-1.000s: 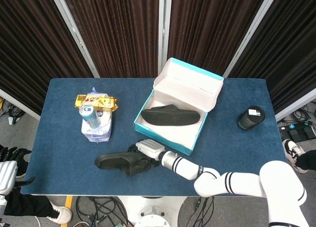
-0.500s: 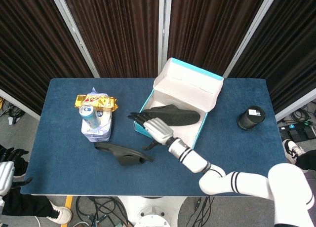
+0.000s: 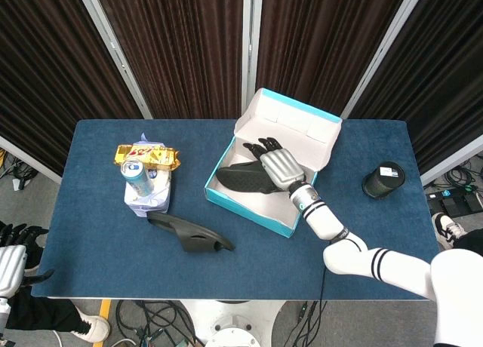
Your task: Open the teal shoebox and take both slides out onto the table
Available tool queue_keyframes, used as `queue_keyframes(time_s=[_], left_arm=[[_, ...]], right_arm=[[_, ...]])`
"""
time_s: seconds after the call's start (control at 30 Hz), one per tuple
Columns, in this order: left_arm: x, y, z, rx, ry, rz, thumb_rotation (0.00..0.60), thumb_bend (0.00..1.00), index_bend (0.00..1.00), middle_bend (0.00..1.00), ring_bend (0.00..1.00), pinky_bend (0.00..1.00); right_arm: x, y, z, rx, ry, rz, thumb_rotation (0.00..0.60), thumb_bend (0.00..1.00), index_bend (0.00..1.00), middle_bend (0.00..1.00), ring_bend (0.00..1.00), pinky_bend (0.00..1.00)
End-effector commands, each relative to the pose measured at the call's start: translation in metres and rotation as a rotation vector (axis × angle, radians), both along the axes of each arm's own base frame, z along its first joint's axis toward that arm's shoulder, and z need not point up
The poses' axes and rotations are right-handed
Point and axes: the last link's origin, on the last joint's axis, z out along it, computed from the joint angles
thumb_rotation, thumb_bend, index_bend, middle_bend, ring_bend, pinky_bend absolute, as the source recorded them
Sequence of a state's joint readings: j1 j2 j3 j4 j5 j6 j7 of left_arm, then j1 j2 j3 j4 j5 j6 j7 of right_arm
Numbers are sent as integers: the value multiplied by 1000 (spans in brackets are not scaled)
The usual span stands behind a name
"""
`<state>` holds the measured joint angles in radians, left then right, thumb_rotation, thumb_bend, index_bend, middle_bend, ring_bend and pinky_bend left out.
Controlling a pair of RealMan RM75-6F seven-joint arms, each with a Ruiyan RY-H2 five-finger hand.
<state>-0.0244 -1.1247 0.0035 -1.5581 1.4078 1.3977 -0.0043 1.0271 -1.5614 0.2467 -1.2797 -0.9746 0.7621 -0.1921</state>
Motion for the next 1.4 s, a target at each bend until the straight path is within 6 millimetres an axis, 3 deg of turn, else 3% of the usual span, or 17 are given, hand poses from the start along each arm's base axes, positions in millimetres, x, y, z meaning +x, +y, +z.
queue_keyframes(time_s=[0.03,0.4,0.9,1.23,1.3,1.4], left_arm=[[-1,-2,0,1,1,8,600,0,234,180,93,57],[-6,-5,-1,1,-3,31,600,0,234,180,93,58],[-12,-5,-3,-3,-11,38,600,0,234,180,93,57],[-13,-7,-2,0,-14,43,600,0,234,180,93,58],[-13,-7,-2,3,-15,46,600,0,234,180,93,57],[-13,-7,-2,4,-16,44,600,0,234,180,93,57]], right_arm=[[-1,-9,-23,0,112,-4,600,0,103,160,37,0],[13,-12,-60,-56,232,60,600,0,311,234,111,0],[18,-22,-64,-127,248,56,600,0,307,235,110,0],[17,-14,-89,-85,377,105,600,0,296,242,121,0],[18,-11,-89,-92,368,119,600,8,340,277,159,0],[16,-4,-87,-101,345,146,600,103,483,367,255,0]])
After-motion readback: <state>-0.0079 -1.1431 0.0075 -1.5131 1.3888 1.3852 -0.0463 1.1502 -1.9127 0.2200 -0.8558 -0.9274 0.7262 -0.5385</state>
